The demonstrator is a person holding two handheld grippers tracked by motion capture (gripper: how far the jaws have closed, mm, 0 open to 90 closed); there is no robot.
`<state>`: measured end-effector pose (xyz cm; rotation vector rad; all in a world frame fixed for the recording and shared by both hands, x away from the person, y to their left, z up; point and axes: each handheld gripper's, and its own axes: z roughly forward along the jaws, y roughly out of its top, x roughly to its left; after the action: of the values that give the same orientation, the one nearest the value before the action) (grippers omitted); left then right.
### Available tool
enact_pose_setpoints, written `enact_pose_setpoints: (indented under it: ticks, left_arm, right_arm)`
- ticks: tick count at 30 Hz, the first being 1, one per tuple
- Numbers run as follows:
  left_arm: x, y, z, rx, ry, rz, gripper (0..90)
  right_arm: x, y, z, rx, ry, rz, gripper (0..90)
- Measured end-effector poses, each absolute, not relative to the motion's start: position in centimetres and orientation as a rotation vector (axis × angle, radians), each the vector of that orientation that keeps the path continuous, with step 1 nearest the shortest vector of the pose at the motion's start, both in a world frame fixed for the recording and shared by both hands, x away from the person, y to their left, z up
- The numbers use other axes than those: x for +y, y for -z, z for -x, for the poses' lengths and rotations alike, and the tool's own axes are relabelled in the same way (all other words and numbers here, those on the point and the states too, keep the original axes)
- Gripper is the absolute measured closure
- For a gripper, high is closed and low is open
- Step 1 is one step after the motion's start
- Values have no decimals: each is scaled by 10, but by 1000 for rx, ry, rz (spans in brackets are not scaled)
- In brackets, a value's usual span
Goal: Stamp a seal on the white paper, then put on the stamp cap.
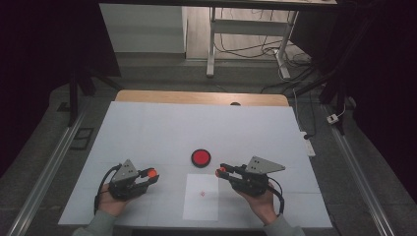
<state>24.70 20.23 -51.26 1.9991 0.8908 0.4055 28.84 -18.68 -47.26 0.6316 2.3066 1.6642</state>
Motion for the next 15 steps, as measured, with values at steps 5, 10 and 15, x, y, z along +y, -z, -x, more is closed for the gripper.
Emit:
enact_pose_setpoints:
  ticks: [5, 10, 15]
  left_arm:
    - [195, 509, -246, 861, -405, -2003, 643]
    - [187, 506, -246, 833, -401, -2010, 643]
    - [179, 504, -246, 814, -394, -2020, 643]
  right_arm:
    - [-187, 472, -288, 2305, -1666, -629, 725]
    - [-187, 472, -289, 2305, -1667, -632, 725]
    - [-186, 472, -288, 2305, -1668, -630, 725]
